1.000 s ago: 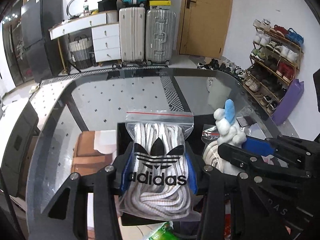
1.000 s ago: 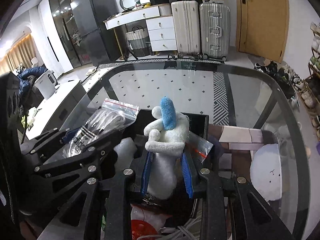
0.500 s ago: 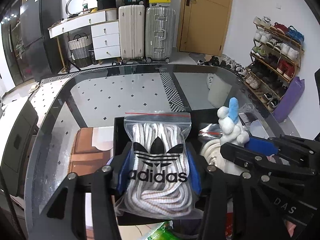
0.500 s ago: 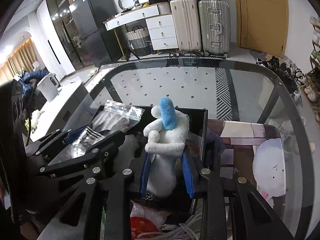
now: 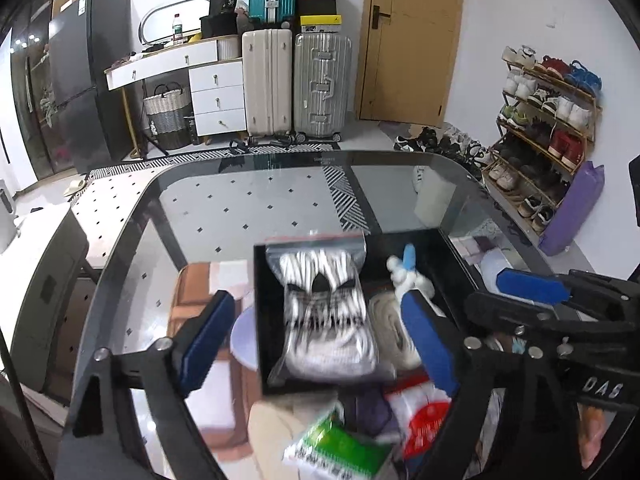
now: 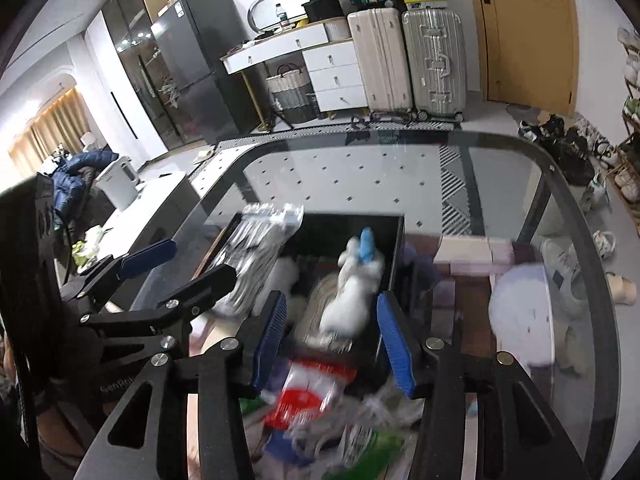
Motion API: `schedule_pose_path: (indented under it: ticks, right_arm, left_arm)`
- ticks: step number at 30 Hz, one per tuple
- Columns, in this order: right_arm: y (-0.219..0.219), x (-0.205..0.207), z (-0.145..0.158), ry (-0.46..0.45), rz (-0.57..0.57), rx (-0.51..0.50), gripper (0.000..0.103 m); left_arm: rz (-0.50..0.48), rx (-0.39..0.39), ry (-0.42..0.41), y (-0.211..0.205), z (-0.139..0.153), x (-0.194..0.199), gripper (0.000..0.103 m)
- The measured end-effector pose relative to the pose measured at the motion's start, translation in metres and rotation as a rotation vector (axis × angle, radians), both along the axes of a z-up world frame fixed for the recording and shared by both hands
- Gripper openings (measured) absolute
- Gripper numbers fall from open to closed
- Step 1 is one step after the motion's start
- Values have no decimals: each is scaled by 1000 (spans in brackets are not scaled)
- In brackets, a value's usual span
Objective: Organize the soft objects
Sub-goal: 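Carry the lace bag and plush toy into the black box and release both, then grasp the green medicine packet with the right tool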
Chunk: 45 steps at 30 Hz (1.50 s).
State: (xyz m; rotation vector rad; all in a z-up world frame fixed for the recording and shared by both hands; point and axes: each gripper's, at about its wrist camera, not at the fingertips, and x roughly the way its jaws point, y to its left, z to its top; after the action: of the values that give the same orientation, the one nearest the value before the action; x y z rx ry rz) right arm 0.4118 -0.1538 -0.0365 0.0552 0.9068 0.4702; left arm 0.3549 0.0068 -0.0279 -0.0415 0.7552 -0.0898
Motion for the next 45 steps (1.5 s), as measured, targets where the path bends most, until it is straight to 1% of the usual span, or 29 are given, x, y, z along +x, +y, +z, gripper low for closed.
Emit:
schedule_pose_path:
  ticks: [3,7,11,15,18,21,23,27,29,33,35,40,45]
  right_arm:
    - [-9,-17,-6,50,10,30,49]
    - [-20,-36,-22,120,5,70,49]
    - [-25,-48,-35,174,3,77,49]
    - [-34,-60,-45,202,-11,89,49]
    - [-34,-63,-49,212,1,77,50]
    - [-32,-62,-54,216,3,51,51]
    - [-31,-62,-57,225,8,47,51]
    - [-32,-63,-60,221,7,32,51]
    - [-31,-63,-61,221,11,25,51]
    - [-33,-64,-67,233,14,17,51]
    - [-36,-64,-71,243,12,30,53]
    - [-41,-66,-73,246,6,36,54]
    - [-48,-69,-77,255,-5,24,54]
  left_arm:
    - [-4,-14,44,4,-5,-16,89]
    - [-8,-37,104,6,-16,-30,89]
    - [5,-41,166,6,-34,-37,89]
    - [20,-38,216,10,-51,-37,89]
    - [30,-83,265,12,-64,-37,89]
    - [63,-86,277,13,-70,-34,89]
    - [80,-88,267,11,-71,-31,89]
    - [106,-49,279,5,-79,-25,89]
    - [102,-36,285,1,-84,-22,89]
    - [101,49,281,-4,-89,-21,89]
    - [91,50,281,-3,-89,-25,89]
    - [66,61,289,3,-87,-35,89]
    - [11,91,324,5,-89,-47,89]
